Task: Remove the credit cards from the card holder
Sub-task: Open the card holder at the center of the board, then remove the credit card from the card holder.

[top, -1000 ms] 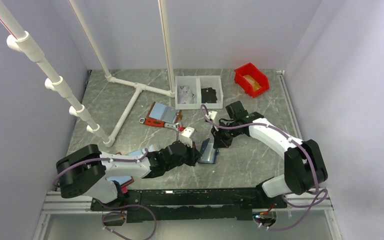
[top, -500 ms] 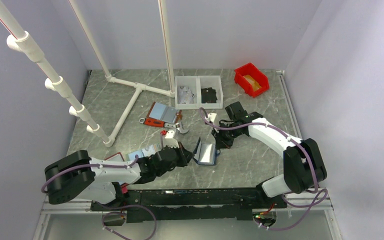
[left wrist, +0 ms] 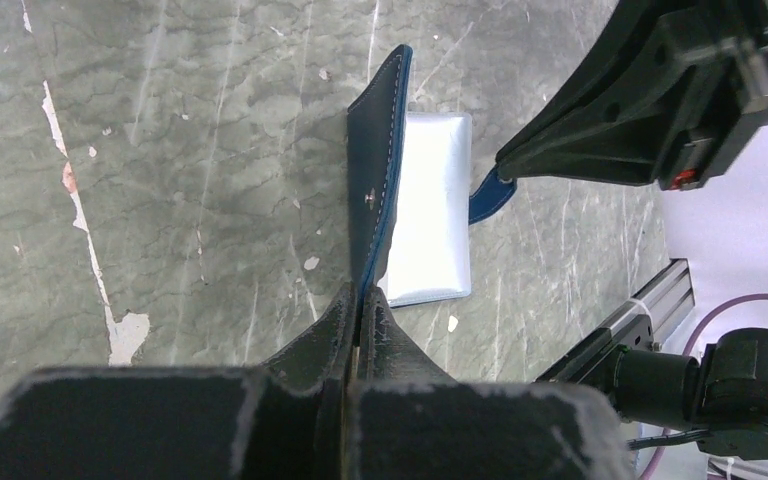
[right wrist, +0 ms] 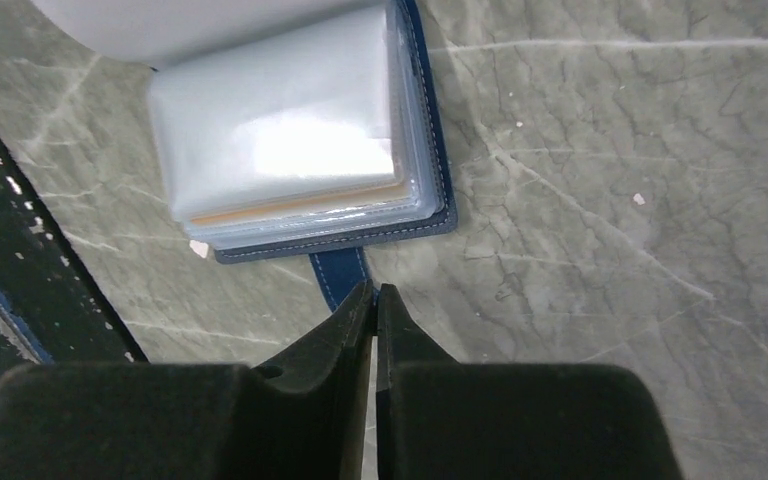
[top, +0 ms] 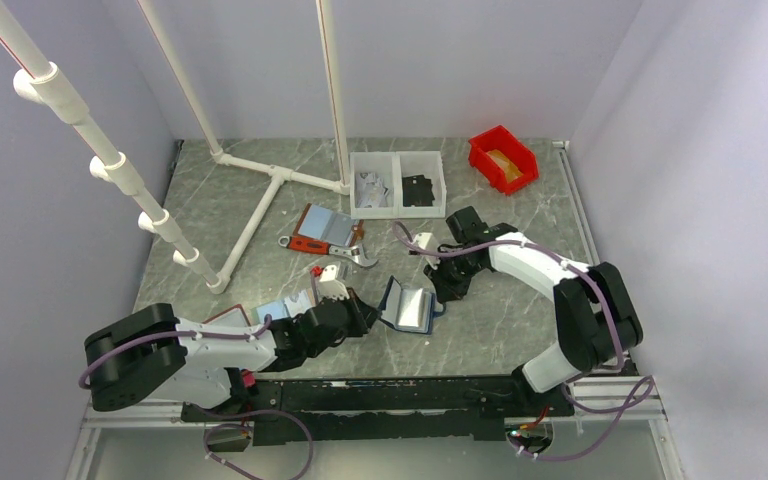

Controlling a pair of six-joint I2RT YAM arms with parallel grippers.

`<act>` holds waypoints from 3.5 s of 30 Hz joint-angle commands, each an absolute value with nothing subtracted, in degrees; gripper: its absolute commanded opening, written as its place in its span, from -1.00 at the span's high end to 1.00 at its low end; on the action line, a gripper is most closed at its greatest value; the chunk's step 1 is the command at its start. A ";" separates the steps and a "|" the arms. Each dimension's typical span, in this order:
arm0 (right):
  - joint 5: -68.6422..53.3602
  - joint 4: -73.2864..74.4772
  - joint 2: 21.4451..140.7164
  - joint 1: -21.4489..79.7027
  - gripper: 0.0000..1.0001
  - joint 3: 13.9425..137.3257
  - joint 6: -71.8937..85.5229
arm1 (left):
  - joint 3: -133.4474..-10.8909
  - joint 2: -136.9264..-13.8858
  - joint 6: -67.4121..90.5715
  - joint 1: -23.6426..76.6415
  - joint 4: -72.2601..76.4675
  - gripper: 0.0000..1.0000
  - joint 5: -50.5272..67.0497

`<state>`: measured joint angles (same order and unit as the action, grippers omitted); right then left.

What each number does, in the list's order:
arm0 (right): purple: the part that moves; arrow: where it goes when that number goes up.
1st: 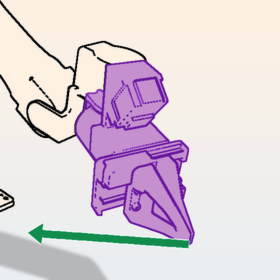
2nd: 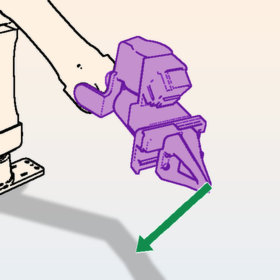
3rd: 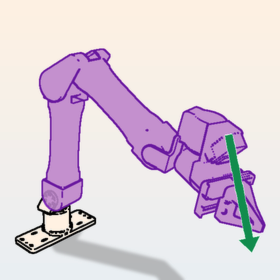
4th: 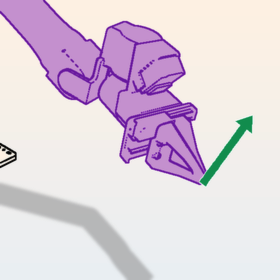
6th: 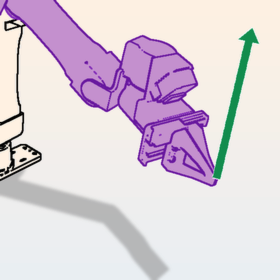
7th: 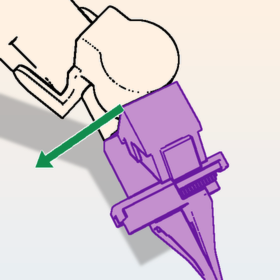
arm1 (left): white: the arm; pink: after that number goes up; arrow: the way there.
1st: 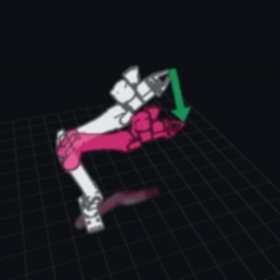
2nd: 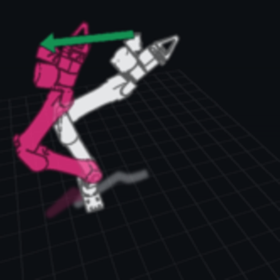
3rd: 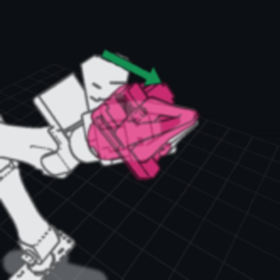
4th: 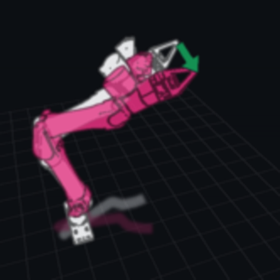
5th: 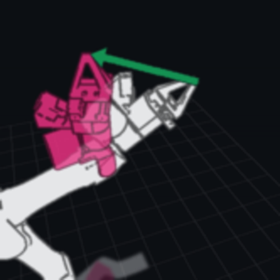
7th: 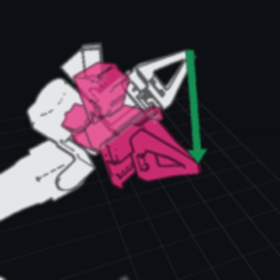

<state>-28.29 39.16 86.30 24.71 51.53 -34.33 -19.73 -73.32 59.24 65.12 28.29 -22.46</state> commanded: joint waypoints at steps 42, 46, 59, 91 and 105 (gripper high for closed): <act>-29.78 39.39 81.66 23.12 0.61 53.30 -31.91 | -20.97 -75.74 61.82 65.21 23.89 0.96 -19.82; -29.59 39.48 83.01 23.69 0.70 53.26 -31.84 | -20.74 -74.65 61.84 65.26 23.60 0.96 -19.95; -31.50 38.98 88.35 28.44 0.75 55.08 -30.22 | -21.09 -74.24 62.23 65.21 23.10 0.91 -18.70; -43.32 39.12 96.26 35.24 0.62 64.31 -26.67 | -13.60 -39.54 52.63 65.17 14.29 -0.81 -18.35; -45.10 38.96 102.76 35.55 0.59 67.05 -23.88 | -21.27 -55.75 47.70 65.17 25.57 -0.36 -4.35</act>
